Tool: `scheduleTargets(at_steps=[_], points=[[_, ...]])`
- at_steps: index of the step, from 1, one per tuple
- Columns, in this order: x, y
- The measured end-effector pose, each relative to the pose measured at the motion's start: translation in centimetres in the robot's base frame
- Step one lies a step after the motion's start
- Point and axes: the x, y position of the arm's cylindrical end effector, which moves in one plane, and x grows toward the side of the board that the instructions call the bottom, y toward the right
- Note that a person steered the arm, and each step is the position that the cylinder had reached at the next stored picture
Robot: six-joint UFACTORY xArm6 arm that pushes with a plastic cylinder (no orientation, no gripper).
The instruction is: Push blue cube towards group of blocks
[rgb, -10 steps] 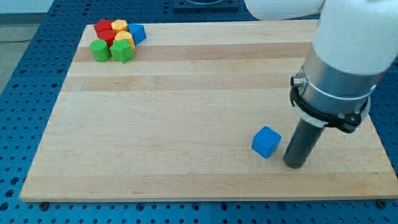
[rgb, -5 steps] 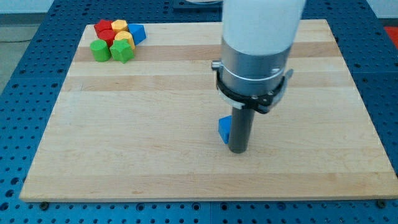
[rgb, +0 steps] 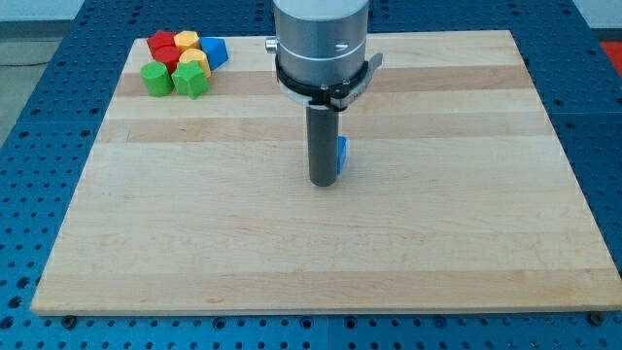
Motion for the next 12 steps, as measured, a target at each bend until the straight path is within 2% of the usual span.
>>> scheduleTargets(at_steps=[3,5,8,12], points=[[-1.3,2.7],[-6.7,-0.3],[-11.1,1.0],[-19.9,-1.7]])
